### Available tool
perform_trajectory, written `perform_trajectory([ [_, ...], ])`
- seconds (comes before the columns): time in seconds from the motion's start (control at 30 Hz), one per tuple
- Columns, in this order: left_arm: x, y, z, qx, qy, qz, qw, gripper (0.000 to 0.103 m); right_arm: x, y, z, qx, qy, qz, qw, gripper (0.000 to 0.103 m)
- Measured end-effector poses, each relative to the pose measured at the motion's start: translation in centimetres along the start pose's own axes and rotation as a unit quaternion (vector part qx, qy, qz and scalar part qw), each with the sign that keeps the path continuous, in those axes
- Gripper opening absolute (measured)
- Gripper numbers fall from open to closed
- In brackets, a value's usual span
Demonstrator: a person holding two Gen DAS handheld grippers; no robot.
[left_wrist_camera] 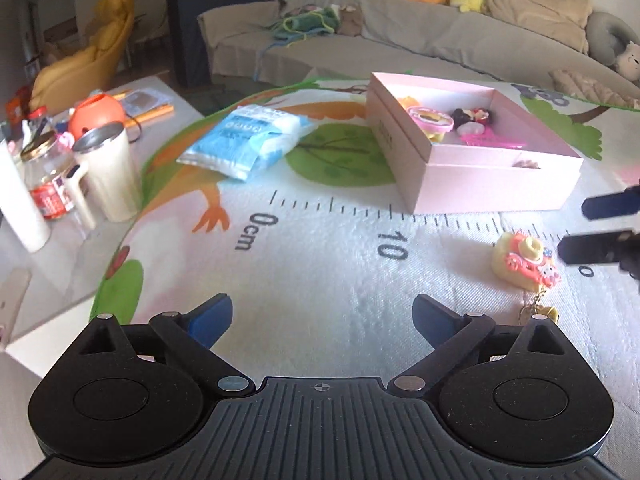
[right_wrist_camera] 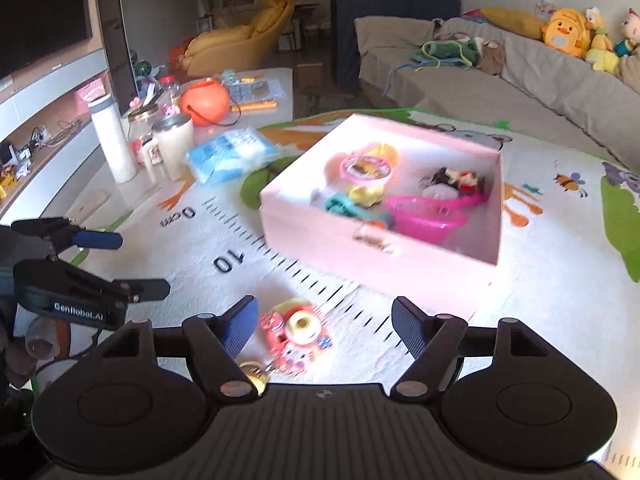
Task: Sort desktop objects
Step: 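Grasp the blue tissue packet with the left gripper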
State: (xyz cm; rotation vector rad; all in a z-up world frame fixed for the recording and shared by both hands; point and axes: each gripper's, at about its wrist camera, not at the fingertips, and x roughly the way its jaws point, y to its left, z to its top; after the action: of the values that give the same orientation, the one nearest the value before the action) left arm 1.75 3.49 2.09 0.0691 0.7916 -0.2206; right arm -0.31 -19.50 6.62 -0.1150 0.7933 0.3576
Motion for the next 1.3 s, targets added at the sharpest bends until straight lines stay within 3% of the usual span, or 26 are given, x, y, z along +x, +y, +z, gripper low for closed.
perform_trajectory([
  [0.1, -0.1, -0.2, -0.5, 0.003, 0.002, -0.002, 1.0000, 0.100, 2.2, 2.1, -1.4, -0.011, 0.016, -0.007, 1.000, 0.075],
  [0.33, 0.4, -0.4, -0.3, 0.014, -0.009, 0.005, 0.9998, 0.102, 4.1, 3.1, -2.9, -0.027, -0.004, -0.065, 0.998, 0.080],
  [0.43, 1.4, 0.1, 1.5, 0.033, -0.038, 0.027, 0.9983, 0.102, 4.2, 1.8, -3.4, -0.027, -0.022, -0.119, 0.992, 0.084],
  [0.5, 2.8, 0.5, 3.6, 0.049, -0.063, 0.055, 0.9953, 0.103, 4.2, 0.5, -3.9, -0.004, -0.032, -0.141, 0.990, 0.096],
  [0.63, 6.7, 1.7, 8.4, 0.076, -0.090, 0.099, 0.9881, 0.103, 4.1, -1.7, -4.5, 0.051, -0.035, -0.122, 0.991, 0.102],
  [0.77, 11.9, 3.2, 12.3, 0.087, -0.058, 0.122, 0.9870, 0.103, 4.5, -2.8, -4.5, 0.080, -0.025, -0.100, 0.991, 0.103],
  [0.9, 15.2, 4.5, 13.6, 0.061, -0.008, 0.088, 0.9942, 0.103, 4.6, -2.7, -4.4, 0.079, -0.025, -0.100, 0.991, 0.103],
  [1.0, 15.5, 4.3, 13.3, 0.068, -0.009, 0.086, 0.9940, 0.103, 4.8, -2.6, -4.4, 0.080, -0.025, -0.099, 0.992, 0.103],
  [1.1, 15.1, 3.8, 12.9, 0.073, -0.010, 0.079, 0.9942, 0.093, 4.8, -2.4, -4.3, 0.078, -0.024, -0.099, 0.992, 0.103],
  [1.2, 14.2, 3.3, 12.4, 0.074, -0.010, 0.073, 0.9945, 0.065, 4.9, -2.5, -4.3, 0.078, -0.023, -0.099, 0.992, 0.103],
  [1.3, 12.2, 2.5, 11.2, 0.076, -0.007, 0.063, 0.9950, 0.062, 4.9, -2.5, -4.2, 0.079, -0.021, -0.097, 0.992, 0.103],
])
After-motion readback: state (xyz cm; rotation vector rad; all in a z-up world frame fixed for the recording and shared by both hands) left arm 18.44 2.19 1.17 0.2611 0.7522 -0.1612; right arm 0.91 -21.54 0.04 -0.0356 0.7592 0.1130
